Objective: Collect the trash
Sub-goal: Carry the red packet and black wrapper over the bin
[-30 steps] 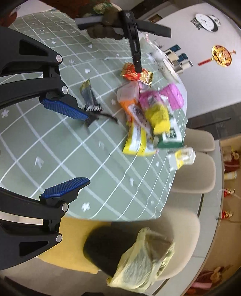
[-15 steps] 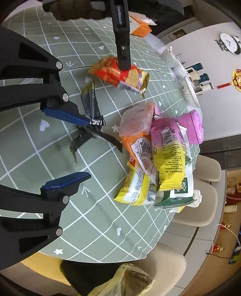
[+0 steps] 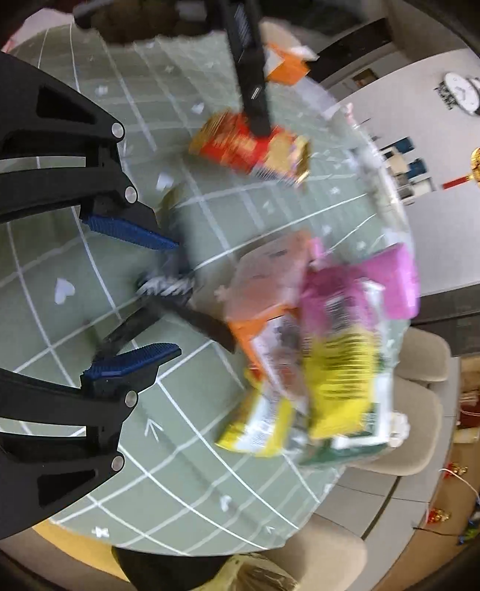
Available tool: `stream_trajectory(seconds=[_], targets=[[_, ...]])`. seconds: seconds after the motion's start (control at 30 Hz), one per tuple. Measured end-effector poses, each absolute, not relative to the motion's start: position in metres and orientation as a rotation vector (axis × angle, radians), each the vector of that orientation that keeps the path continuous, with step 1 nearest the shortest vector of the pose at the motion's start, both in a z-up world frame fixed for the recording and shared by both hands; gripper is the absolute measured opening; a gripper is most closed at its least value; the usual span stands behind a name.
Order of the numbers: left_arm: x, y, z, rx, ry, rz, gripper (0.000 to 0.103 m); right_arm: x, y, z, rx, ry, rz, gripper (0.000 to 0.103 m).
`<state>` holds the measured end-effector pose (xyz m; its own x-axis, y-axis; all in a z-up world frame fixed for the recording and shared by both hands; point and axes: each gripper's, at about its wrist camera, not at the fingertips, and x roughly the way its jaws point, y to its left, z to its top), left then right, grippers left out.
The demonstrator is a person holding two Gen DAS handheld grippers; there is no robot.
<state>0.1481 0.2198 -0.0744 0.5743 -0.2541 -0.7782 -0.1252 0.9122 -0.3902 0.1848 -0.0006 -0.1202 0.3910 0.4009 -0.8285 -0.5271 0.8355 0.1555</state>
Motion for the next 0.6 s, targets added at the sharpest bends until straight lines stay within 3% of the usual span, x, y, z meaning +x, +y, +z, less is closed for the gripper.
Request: stream_trajectory(seconds=[0.07, 0.23, 0.6], targets=[[0.146, 0.22, -0.073, -0.434, 0.961, -0.084, 0.021, 0.184, -0.004, -0.123, -0.144, 1.004, 0.58, 0.029], [0.142, 0.217, -0.074, -0.447, 0.968, -0.095, 0.021, 0.181, -0.024, -0.106, -0.118, 0.996, 0.579, 0.018], [0.12, 0.162, -0.047, -0.441, 0.935, -0.134, 0.021, 0.153, -0.094, -0.048, -0.095, 0.865, 0.566, 0.015]])
